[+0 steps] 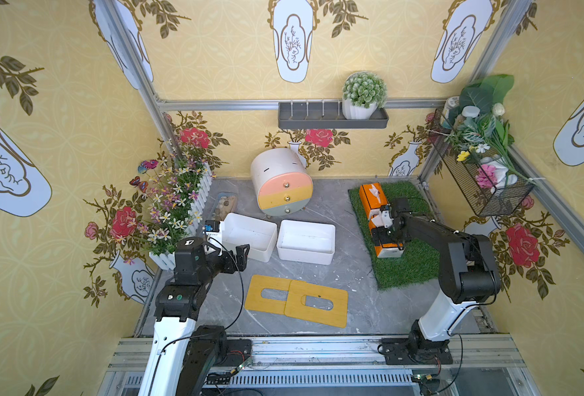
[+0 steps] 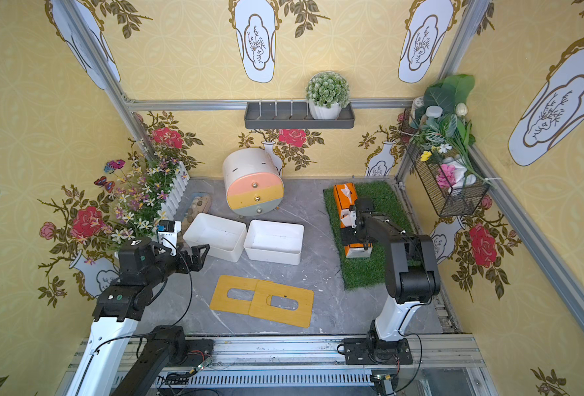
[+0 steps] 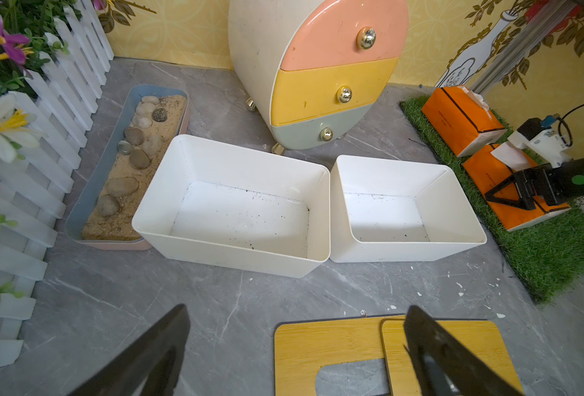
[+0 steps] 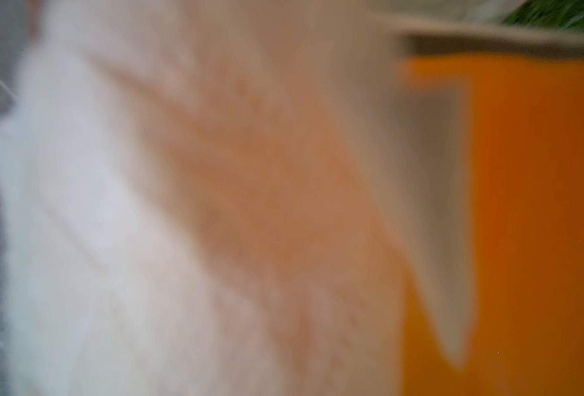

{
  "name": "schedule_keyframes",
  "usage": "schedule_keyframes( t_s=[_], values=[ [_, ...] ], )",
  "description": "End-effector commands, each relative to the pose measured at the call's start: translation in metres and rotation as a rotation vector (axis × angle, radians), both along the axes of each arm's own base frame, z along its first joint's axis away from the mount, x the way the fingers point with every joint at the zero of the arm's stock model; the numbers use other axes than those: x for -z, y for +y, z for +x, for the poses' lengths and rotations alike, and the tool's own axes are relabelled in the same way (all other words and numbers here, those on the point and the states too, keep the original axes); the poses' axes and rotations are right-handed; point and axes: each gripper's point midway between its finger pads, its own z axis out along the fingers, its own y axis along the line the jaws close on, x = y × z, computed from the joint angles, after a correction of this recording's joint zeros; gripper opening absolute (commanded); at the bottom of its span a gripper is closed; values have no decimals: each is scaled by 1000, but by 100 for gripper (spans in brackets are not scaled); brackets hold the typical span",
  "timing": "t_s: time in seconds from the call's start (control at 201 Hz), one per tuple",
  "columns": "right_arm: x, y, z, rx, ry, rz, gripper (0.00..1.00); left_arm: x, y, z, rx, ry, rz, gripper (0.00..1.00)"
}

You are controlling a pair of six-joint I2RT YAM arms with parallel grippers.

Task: Put the tissue paper into the tissue box
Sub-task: Pick up the paper towel from the center of the board, then place the paper towel in the tissue box.

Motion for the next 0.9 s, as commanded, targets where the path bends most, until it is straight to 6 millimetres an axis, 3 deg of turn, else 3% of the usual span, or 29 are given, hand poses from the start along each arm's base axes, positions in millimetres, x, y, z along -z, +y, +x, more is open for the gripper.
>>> schedule_keyframes(
  t_s=[0.0, 0.209, 0.329, 0.353, 0.523, 0.637, 0.762, 0.891],
  values=[
    [-5, 5, -1, -10, 0, 16, 88, -2, -2, 2, 12, -17, -4, 100],
    [-47, 18, 6, -28, -103, 50, 75, -2, -2, 2, 12, -20, -3, 100],
    [-83, 39, 9, -79, -188, 62, 73, -3, -1, 1, 10, -24, 0, 100],
    [-100, 46, 16, -97, -233, 65, 74, -4, -1, 1, 10, -26, 0, 100],
    [-165, 117, 21, -309, -395, 80, 73, -5, 0, 1, 6, -29, 2, 100],
    [-195, 184, 20, -521, -470, 98, 72, -5, 0, 1, 7, -30, 3, 100],
    [-193, 255, 11, -780, -474, 59, 73, -5, 0, 1, 7, -32, 4, 100],
    [-168, 302, 13, -943, -407, 2, 73, -6, 0, 0, 4, -37, 7, 100]
  ],
)
